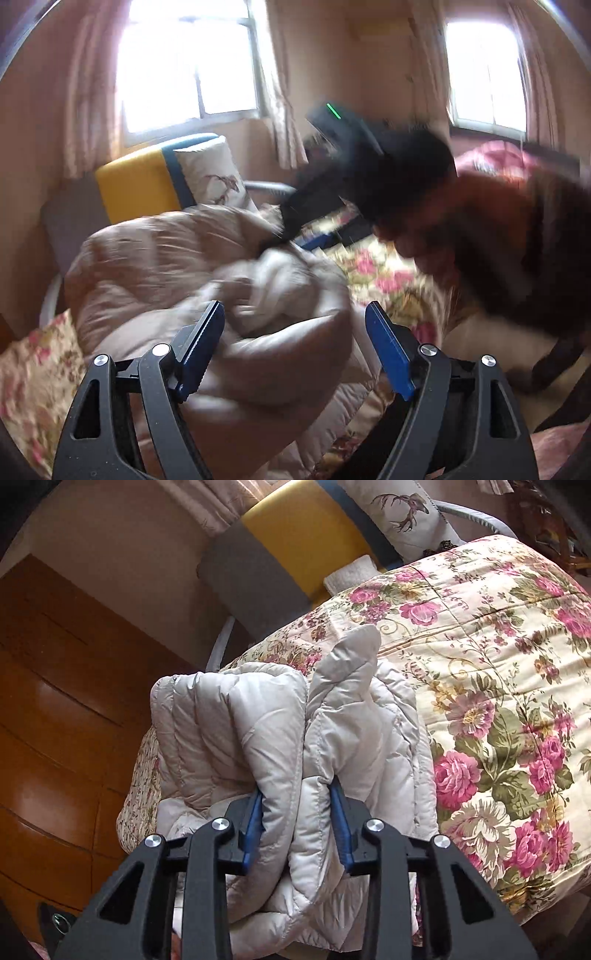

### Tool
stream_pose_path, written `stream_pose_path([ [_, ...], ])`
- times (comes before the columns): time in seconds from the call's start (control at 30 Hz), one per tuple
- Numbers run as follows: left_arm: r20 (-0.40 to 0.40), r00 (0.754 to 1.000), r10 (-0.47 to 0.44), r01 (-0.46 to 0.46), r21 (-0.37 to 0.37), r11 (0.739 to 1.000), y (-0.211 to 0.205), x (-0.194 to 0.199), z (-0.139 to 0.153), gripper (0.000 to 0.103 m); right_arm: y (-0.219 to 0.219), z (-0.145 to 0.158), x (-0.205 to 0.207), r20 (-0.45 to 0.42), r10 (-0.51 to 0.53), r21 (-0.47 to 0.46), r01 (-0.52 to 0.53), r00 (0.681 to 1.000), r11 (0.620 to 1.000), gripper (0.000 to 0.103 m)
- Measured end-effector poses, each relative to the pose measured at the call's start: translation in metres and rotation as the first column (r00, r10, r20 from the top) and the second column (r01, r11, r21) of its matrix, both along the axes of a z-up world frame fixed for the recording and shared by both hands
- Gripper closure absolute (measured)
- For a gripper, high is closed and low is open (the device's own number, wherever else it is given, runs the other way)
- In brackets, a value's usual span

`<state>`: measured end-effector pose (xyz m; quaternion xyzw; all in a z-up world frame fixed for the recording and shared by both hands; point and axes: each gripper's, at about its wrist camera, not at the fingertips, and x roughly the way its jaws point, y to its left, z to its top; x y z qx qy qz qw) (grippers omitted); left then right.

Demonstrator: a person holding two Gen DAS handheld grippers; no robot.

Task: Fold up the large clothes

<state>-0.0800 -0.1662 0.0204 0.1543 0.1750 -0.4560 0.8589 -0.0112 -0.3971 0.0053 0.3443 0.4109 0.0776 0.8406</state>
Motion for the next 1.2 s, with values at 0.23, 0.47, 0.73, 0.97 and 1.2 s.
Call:
stream_pose_path([
  [0.23,-0.116,0.913,0.392,-0.406,-0.14,0.903,0.079,0.096,0.008,0.021,-0.025,-0.021,-0.013,0.043,-0.062,0.128,0.056,0.997,0.99,0.071],
  [0.47,-0.306,0.885,0.351,-0.393,-0.089,0.915,0.053,0.149,-0.031,0.021,-0.048,-0.039,-0.018,0.083,-0.084,0.203,0.065,0.993,0.977,0.067],
  [0.73,-0.026,0.91,0.413,-0.41,0.094,0.907,-0.011,0.108,-0.042,0.02,-0.067,-0.05,-0.041,0.108,-0.203,0.262,0.17,0.973,0.95,0.04],
  [0.97,0.002,0.89,0.455,-0.454,0.092,0.886,-0.012,0.103,-0.041,0.016,0.0,0.065,-0.058,0.218,-0.194,-0.22,0.242,0.956,0.945,0.038],
  [1.2,0.0,0.875,0.484,-0.481,0.109,0.87,-0.014,0.102,-0.039,0.016,0.085,0.07,0.001,0.184,-0.105,-0.479,0.183,0.977,0.859,0.057],
])
